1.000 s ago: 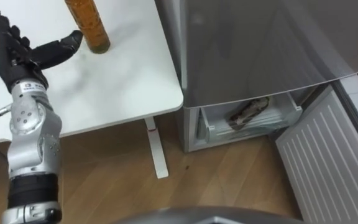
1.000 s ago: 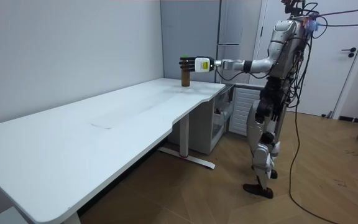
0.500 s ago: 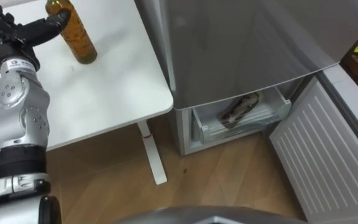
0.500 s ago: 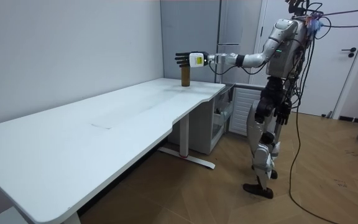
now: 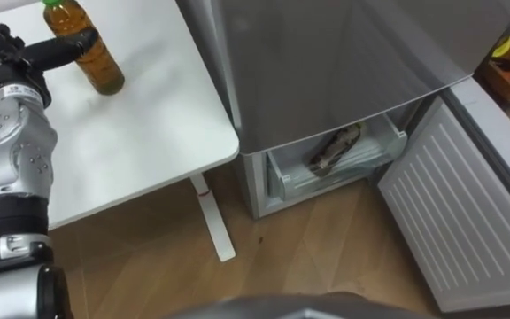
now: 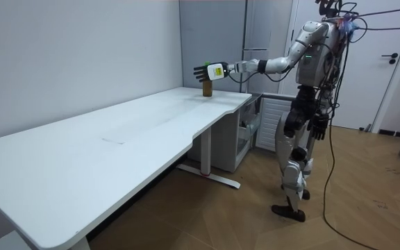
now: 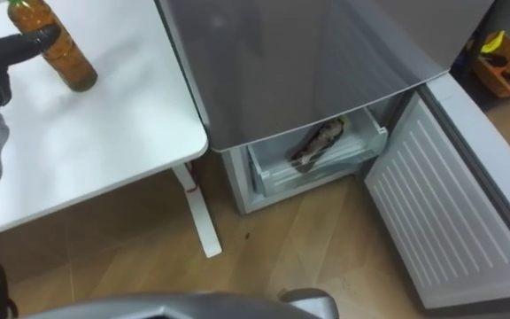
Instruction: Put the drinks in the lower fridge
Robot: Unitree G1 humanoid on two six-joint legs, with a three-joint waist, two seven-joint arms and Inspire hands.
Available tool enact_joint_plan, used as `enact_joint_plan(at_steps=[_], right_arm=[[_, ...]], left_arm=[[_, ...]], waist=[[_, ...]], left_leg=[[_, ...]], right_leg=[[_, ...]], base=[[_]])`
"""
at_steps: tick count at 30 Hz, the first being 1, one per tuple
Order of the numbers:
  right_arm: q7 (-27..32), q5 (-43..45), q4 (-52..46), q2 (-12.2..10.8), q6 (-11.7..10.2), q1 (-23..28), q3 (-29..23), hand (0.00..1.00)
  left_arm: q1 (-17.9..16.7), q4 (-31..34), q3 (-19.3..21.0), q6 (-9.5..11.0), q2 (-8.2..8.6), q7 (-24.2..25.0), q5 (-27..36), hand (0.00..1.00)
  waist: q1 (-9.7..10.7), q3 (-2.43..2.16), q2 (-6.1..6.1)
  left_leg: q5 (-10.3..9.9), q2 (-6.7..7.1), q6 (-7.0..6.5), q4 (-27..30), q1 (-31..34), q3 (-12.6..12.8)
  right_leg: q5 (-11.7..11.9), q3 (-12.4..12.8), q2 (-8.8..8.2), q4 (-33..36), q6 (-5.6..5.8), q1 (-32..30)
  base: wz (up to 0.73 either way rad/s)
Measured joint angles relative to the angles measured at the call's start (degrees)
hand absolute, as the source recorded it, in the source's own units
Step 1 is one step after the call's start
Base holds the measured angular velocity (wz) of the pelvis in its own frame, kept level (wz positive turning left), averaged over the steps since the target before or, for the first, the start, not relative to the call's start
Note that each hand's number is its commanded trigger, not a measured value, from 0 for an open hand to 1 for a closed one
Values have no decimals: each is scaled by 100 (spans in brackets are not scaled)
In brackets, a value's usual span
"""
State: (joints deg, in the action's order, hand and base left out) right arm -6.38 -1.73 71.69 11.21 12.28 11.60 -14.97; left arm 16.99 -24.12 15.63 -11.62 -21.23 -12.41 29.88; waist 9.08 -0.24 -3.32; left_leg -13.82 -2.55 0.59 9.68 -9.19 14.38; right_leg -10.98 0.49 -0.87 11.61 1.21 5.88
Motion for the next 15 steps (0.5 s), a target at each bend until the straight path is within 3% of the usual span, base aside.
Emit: enact_joint_plan(at_steps=[7, 15], right_arm=[[29, 3, -54, 0, 78, 32, 0, 0], [31, -1, -51, 31, 98, -35, -2, 0]], left_arm=[[279, -152, 0, -229, -27, 282, -7, 0], [343, -216, -2, -234, -85, 328, -88, 0]], waist=[[3, 0, -42], [5, 3, -66]], left_leg=[[0, 2, 0, -6, -6, 90], [0, 1, 0, -11, -22, 93]], right_leg=[[0, 82, 6, 10, 0, -38], [0, 76, 7, 13, 0, -24]], base=[[-7], [0]])
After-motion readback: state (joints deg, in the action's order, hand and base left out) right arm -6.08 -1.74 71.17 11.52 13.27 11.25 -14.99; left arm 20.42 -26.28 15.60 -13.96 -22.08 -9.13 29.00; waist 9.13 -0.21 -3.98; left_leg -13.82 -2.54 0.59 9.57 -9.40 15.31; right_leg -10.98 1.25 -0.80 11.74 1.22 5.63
